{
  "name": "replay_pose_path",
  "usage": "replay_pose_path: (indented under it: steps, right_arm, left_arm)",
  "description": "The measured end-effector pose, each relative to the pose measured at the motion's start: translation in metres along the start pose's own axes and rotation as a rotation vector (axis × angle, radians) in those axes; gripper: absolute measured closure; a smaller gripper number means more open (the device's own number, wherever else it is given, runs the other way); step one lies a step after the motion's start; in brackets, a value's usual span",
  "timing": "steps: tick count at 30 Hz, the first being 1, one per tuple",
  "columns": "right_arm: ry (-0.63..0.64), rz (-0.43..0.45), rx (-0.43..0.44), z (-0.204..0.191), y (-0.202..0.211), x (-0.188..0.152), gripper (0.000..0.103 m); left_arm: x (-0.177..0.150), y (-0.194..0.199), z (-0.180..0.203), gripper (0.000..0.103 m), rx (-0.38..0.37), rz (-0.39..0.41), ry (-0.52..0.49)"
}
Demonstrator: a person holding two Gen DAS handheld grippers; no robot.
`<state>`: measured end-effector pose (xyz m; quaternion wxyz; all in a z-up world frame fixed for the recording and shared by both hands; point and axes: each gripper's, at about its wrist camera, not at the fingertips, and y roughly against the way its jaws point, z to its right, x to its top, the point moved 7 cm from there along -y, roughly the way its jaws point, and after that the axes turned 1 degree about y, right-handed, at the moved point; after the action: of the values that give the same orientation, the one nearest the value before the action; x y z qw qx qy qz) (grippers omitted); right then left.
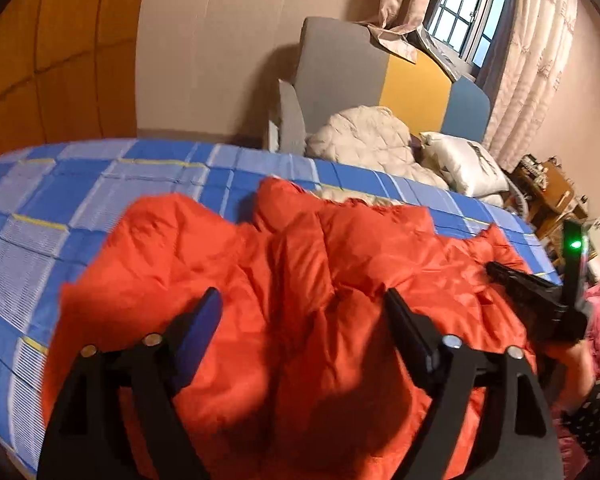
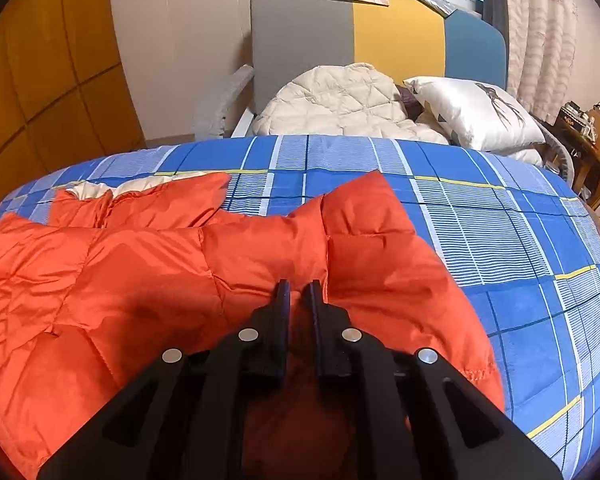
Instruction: Fold large clothes
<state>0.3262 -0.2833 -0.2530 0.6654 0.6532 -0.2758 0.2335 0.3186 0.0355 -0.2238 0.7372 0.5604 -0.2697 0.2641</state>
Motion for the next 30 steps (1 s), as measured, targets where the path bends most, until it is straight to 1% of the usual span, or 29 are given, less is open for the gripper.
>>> replay_pose_path:
  steps: [3,5,7,9,10,11,12,13,14,15,16,17,18,19,21,24,25,26,28,29,30]
  right_arm:
    - [-0.016,0.018,0.032,0.003,0.012,0.002,0.094]
    - [-0.024,0.029,0.067,0.006,0.021,0.002,0.094]
    - [-0.014,0.034,0.072,0.009,0.028,0.002,0.094]
    - [-0.014,0.036,0.078,0.011,0.033,0.003,0.094]
    - [-0.020,0.035,0.080,0.013,0.034,0.003,0.094]
    - [-0.026,0.034,0.084,0.014,0.035,0.004,0.094]
    - [-0.027,0.034,0.082,0.014,0.035,0.004,0.094]
    - [-0.028,0.034,0.075,0.014,0.035,0.005,0.094]
    - [-0.023,0.028,0.070,0.012,0.033,0.006,0.090]
    - [-0.019,0.025,0.069,0.011,0.032,0.006,0.077]
    - [-0.014,0.033,0.056,0.010,0.032,0.007,0.037]
    - [-0.003,0.070,0.032,0.008,0.036,0.010,0.017]
    - [0.021,0.107,0.017,0.005,0.039,0.013,0.017]
    - [0.046,0.119,-0.009,0.002,0.039,0.015,0.017]
    - [0.102,0.127,-0.079,0.001,0.034,0.018,0.017]
    - [0.104,0.133,-0.179,0.018,0.024,0.021,0.017]
    - [0.084,0.117,-0.215,0.030,0.016,0.020,0.017]
    - [0.059,0.092,-0.237,0.042,0.005,0.018,0.017]
    - [-0.007,0.058,-0.191,0.057,-0.010,0.012,0.017]
    - [-0.050,0.052,-0.154,0.063,-0.014,0.010,0.017]
    - [-0.070,0.057,-0.141,0.067,-0.015,0.009,0.016]
  left_arm:
    - [0.001,-0.001,-0.005,0.017,0.005,0.010,0.002]
    - [0.000,0.007,-0.007,0.017,-0.035,0.036,0.034]
    - [-0.002,0.022,-0.010,0.018,-0.085,0.086,0.073]
    - [-0.003,0.030,-0.017,0.014,-0.096,0.117,0.107]
    - [-0.004,0.030,-0.018,0.011,-0.089,0.118,0.107]
    - [-0.005,0.026,-0.020,0.011,-0.059,0.103,0.089]
    - [-0.005,0.021,-0.025,0.011,-0.004,0.090,0.070]
    - [-0.005,0.017,-0.030,0.011,0.031,0.087,0.070]
    - [-0.005,0.011,-0.039,0.011,0.054,0.076,0.090]
    - [-0.006,0.003,-0.045,0.011,0.074,0.053,0.097]
    - [-0.007,-0.002,-0.051,0.013,0.113,0.035,0.092]
    - [-0.008,-0.008,-0.061,0.018,0.185,0.023,0.084]
    - [-0.010,-0.011,-0.069,0.018,0.223,0.017,0.086]
    - [-0.014,-0.016,-0.079,0.017,0.272,0.003,0.082]
    - [-0.020,-0.021,-0.094,0.017,0.335,-0.016,0.067]
    - [-0.024,-0.023,-0.105,0.016,0.366,-0.014,0.047]
    - [-0.025,-0.024,-0.108,0.015,0.372,-0.010,0.036]
    - [-0.025,-0.025,-0.111,0.012,0.379,-0.005,0.028]
    - [-0.023,-0.031,-0.116,0.010,0.369,-0.011,0.038]
    - [-0.024,-0.033,-0.120,0.010,0.350,-0.016,0.061]
    - [-0.023,-0.032,-0.119,0.010,0.340,-0.016,0.068]
